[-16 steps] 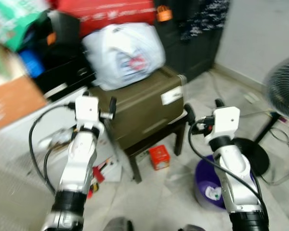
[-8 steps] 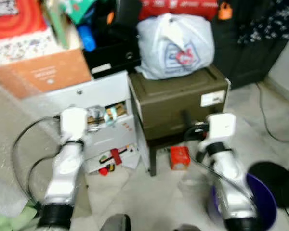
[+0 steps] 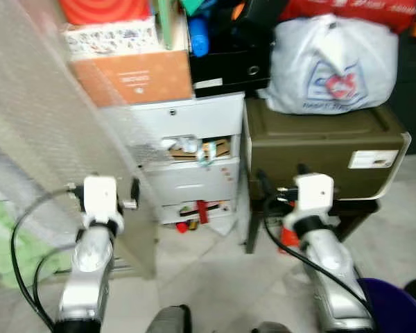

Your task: Clean up the room

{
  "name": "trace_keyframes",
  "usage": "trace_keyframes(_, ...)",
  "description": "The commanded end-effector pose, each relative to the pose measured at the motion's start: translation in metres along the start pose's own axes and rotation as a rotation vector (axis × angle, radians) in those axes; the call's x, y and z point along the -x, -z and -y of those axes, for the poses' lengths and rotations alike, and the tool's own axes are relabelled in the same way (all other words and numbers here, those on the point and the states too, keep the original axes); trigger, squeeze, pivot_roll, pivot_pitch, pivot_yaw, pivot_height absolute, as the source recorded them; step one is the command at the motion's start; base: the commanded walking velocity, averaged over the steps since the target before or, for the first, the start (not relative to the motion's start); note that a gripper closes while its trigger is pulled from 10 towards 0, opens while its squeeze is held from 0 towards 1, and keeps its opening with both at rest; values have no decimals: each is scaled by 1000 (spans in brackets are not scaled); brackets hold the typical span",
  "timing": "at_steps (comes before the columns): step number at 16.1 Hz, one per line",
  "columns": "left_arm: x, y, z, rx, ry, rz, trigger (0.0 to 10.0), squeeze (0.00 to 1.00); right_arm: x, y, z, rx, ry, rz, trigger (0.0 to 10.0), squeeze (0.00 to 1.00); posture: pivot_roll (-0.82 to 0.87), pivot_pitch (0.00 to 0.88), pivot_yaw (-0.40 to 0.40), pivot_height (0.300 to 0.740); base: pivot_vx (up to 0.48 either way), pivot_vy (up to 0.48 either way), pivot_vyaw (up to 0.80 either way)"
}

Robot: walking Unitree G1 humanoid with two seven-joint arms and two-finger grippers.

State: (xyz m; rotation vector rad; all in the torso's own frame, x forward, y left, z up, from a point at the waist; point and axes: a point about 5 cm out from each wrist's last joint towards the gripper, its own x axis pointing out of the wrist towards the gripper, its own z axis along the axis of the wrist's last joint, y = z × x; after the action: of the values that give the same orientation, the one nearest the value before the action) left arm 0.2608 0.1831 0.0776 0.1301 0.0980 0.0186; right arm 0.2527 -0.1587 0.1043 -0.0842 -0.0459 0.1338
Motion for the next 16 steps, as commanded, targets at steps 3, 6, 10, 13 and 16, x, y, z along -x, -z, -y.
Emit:
trace_keyframes(3, 1, -7, 4, -6, 41, 0, 10000, 0, 0, 1, 15, 14, 56, -23, 10000, 0, -88, 167, 59, 740, 0, 0, 0)
trace_keyframes(6, 2, 17, -3, -16, 37, -155, 10000, 0, 6, 14, 31, 8, 143, -99, 10000, 0, -94, 183, 74, 740, 0, 0, 0)
trace_keyframes(10, 6, 34, -27, -27, 9, -231, 10000, 0, 14, 31, 49, 15, 222, -178, 10000, 0, -90, 188, 78, 740, 0, 0, 0)
trace_keyframes(13, 12, 47, -43, -110, -43, -296, 10000, 0, 23, 50, 63, 51, 281, -267, 10000, 0, -79, 191, 79, 740, 0, 0, 0)
trace_keyframes(16, 26, 77, -82, -216, -199, -460, 10000, 0, 40, 74, 84, 98, 371, -363, 10000, 0, -80, 188, 83, 740, 0, 0, 0)
